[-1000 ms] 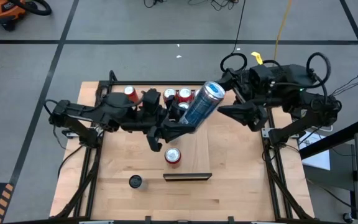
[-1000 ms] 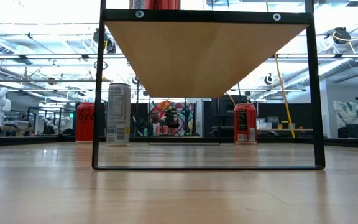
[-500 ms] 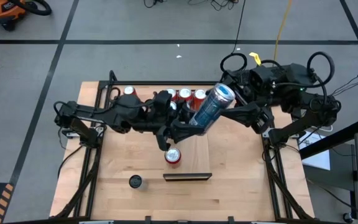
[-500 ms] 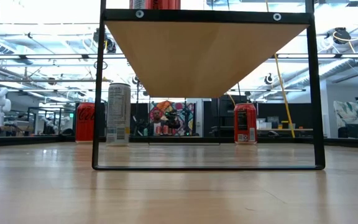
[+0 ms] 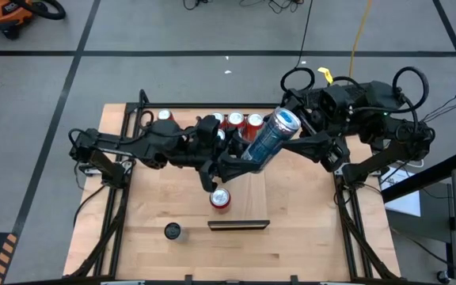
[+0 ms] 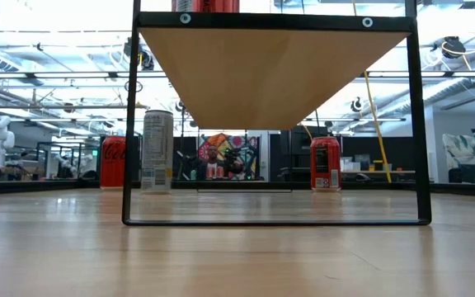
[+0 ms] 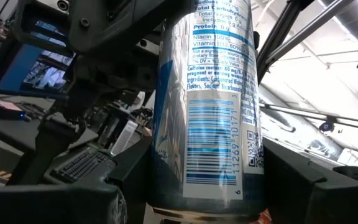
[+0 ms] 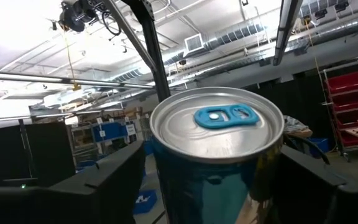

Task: Place canned beverage on shelf
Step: Put the blue soda can on the shelf aligned with the other blue soda can

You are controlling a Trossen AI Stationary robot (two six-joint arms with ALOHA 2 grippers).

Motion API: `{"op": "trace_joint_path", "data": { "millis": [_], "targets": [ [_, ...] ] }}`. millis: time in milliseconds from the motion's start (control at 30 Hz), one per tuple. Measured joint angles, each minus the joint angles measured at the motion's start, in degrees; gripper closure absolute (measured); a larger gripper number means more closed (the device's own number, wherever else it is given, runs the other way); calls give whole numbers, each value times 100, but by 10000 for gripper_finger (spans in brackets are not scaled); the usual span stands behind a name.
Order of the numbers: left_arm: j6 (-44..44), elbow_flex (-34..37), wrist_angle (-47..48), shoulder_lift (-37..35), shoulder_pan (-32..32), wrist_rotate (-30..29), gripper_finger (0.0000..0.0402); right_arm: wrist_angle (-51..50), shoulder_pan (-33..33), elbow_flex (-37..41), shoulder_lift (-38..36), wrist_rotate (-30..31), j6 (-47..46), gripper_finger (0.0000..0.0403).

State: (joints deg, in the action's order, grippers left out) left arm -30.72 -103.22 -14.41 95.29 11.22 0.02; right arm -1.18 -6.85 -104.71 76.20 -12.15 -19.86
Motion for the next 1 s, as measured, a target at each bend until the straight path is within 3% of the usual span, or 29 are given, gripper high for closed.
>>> {"op": "trace_joint_path", "data": {
  "millis": [233,600,867,1000],
  "targets": [
    [9,0,17,0,-58,70,166,-78,2,0,-52,3,2,125],
    [-1,0,102,-8,-123,173,166,-121,4,2,-83,16,21,200],
    [149,-4,288,-17,-131,144,163,-224,2,2,-87,2,36,196],
    [320,-4,373,-17,-156,-49,129,-320,26,2,-122,59,8,196]
  ]
}}
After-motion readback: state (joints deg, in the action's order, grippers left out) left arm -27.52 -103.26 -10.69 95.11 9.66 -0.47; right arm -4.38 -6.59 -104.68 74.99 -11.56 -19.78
